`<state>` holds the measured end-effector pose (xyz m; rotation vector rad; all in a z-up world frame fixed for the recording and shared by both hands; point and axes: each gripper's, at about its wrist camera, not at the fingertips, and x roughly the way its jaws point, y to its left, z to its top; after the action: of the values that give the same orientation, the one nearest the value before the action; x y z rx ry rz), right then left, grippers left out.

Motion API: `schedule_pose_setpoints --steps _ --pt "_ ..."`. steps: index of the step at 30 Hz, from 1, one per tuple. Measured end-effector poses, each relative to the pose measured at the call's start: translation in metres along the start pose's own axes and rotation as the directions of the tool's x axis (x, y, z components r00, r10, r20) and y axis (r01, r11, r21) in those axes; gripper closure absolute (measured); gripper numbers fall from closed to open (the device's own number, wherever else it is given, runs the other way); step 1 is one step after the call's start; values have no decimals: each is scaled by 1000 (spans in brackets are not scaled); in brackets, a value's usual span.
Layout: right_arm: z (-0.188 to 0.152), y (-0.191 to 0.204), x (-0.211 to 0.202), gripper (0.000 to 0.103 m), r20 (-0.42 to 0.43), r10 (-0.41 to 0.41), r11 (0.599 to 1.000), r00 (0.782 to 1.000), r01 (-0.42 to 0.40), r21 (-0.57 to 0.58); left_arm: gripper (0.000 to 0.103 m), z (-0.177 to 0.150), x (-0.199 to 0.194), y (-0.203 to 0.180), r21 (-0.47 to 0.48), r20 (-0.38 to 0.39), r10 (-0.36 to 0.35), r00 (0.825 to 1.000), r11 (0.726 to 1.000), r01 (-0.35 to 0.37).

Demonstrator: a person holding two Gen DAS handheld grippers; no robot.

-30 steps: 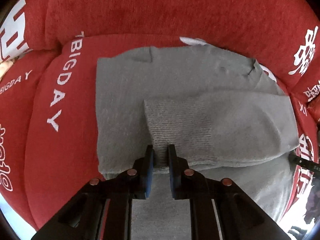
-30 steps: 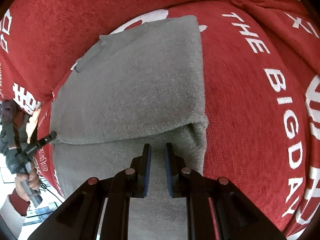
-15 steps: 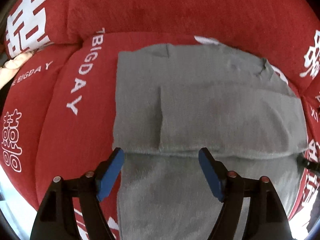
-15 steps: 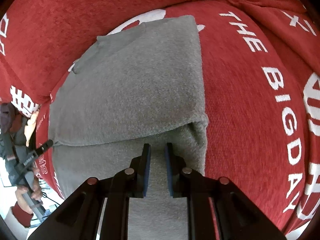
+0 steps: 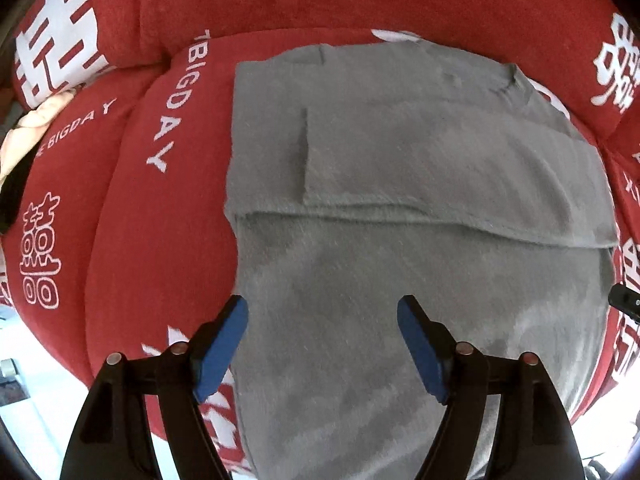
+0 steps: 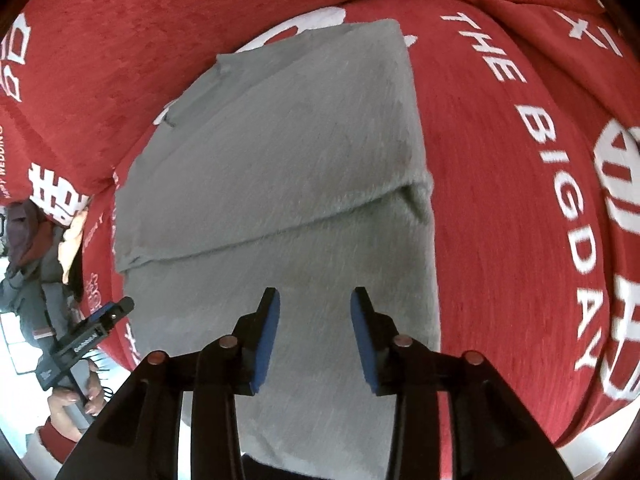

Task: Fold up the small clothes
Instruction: 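Press the folded sweater edge with the right gripper, then grasp the sweater hem with both grippers and lift it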

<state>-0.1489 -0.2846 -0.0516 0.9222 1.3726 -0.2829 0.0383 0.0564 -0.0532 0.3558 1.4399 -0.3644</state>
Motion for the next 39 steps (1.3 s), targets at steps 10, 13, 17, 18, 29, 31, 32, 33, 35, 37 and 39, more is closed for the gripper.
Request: schedule_pose_setpoints --steps 10,13,17,18,29,31,32,33,35,37,39 --pt "-22 4 -8 62 -16 3 999 1000 -3 -52 25 -19 -1 -34 37 -46 0 999 999 2" --pt "-24 1 -10 62 -25 28 998 999 -29 -56 25 -21 -1 -48 30 -71 5 997 1000 -2" --pt "-23 -5 -15 62 -43 52 996 998 -55 -66 25 -25 -14 -69 30 -54 14 998 999 -13" --pt "-23 -6 -17 62 -48 54 995 997 -58 -77 25 -26 -17 -74 25 -47 11 999 1000 -10" --pt "-28 -9 -32 62 -46 87 973 995 -95 -212 25 -67 -31 -99 -36 -58 -5 998 999 3" --pt "-36 -6 -35 61 -33 98 965 995 -103 -242 25 -72 -26 -89 -26 -67 -1 998 1000 0" --pt "-41 -4 -35 60 -29 102 962 994 -106 -251 25 -78 -25 -86 -21 -69 1 998 1000 -2" --pt "-47 -3 -35 60 -27 113 960 993 -116 -253 25 -83 -25 -82 -16 -69 3 998 1000 -4" --pt "-56 0 -33 60 -29 127 960 991 -131 -246 25 -95 -24 -72 -12 -63 5 998 1000 -6" --pt "-71 2 -31 60 -29 133 961 991 -136 -240 25 -104 -22 -62 -15 -63 3 998 1000 -4" --pt "-89 2 -30 60 -18 128 964 992 -129 -232 25 -119 -24 -48 -28 -62 1 998 1000 -3"
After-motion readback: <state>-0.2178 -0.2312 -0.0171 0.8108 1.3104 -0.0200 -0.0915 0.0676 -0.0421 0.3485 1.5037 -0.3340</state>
